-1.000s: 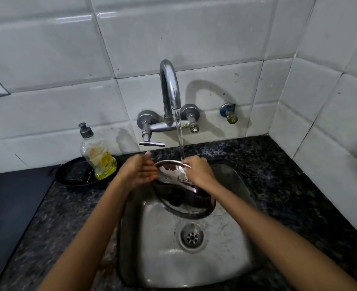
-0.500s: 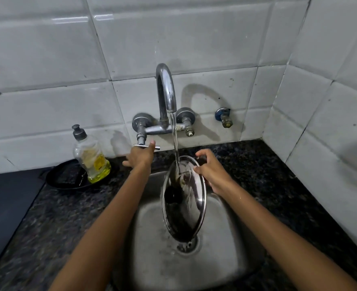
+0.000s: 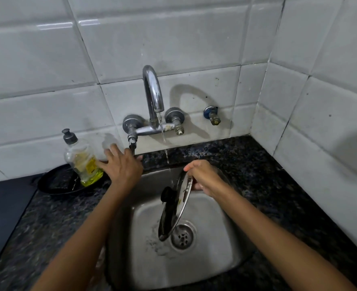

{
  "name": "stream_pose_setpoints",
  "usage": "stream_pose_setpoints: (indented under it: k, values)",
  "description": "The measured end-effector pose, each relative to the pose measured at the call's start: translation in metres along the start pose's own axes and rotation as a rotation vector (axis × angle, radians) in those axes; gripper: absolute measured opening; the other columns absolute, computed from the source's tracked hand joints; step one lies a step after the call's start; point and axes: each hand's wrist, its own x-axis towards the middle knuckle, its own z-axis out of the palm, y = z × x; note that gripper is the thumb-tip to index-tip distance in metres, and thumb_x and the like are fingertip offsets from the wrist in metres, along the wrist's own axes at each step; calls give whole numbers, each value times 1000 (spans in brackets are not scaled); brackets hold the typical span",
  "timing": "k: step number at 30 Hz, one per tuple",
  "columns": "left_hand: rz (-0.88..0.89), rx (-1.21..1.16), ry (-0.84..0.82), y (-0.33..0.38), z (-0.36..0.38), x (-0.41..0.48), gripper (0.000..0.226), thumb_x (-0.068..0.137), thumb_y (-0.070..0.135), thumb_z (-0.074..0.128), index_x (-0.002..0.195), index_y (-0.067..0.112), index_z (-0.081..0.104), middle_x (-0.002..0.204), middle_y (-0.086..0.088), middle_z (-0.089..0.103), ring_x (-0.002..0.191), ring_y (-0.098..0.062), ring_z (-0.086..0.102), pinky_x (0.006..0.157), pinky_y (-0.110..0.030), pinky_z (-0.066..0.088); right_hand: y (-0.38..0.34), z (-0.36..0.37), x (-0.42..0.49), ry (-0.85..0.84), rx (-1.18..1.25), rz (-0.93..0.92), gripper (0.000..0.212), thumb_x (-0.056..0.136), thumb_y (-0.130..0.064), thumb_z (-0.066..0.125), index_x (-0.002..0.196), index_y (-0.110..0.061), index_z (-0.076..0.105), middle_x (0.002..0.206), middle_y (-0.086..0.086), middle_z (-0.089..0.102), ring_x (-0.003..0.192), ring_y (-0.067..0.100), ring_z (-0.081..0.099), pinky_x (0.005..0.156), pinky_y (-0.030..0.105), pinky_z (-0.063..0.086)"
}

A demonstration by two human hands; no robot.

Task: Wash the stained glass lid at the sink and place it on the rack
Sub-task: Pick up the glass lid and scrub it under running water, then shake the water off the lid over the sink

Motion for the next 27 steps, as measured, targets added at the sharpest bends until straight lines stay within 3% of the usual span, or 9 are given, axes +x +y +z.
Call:
stream_pose_setpoints:
  k: [4,7,9,13,16,18,21,24,27]
  values:
    - [314,-348,-299,1,-12,-47,84,77,75,29,126,10,47,129,-19,55,117,-34,53,98,-50,44,-5,3,-13,8,102,43,24,80,4,44,66,-11,56,72,5,50,70,18,50,49,25,41]
    - [538,-238,-473,9,-24,-85,70,75,70,45,122,19,53,120,-11,64,109,-30,60,91,-38,49,-16,3,-29,-17,239,55,22,82,12,41,97,10,57,96,20,58,82,26,60,47,28,48]
    - [542,-116,-375,16,-30,-104,52,78,51,55,117,17,54,116,-13,64,107,-33,60,88,-42,51,-24,2,-40,-38,282,52,27,85,12,41,109,13,51,96,20,57,87,29,63,49,31,51]
    - [438,-149,-88,13,-47,-110,29,83,11,46,109,10,59,102,-23,66,98,-42,61,80,-45,49,-35,-8,-61,-191,239,-16,11,94,-8,41,101,-5,48,82,14,60,70,26,66,55,35,59]
    - [426,-312,-24,0,-60,-102,31,78,8,52,106,13,64,94,-21,70,95,-42,62,81,-46,51,-32,-26,-61,-45,-146,-211,20,91,-28,52,103,-13,53,80,5,61,63,18,63,56,30,57]
    - [440,-365,-20,-6,-69,-103,33,77,10,57,109,13,65,95,-21,72,97,-41,62,83,-45,51,-26,-41,-58,91,-368,-358,29,82,-28,64,106,-14,57,85,2,59,76,18,62,65,29,54]
    - [437,-467,-16,-12,-86,-103,28,78,9,62,105,8,66,92,-19,72,93,-37,63,80,-35,48,-17,-55,-53,103,-514,-464,50,69,-21,77,115,-15,59,107,10,57,102,25,55,89,32,45]
    - [441,-534,-28,-15,-107,-100,23,80,8,63,103,5,66,89,-15,71,88,-29,63,71,-26,41,-16,-58,-52,32,-441,-491,46,66,-14,78,110,-14,62,111,13,64,105,28,60,99,43,45]
    - [432,-562,21,-18,-129,-99,20,81,9,63,101,7,67,83,-6,65,83,-20,58,62,-18,28,-24,-59,-60,-58,-175,-500,31,74,-10,72,104,-10,63,101,15,71,97,22,65,97,41,48]
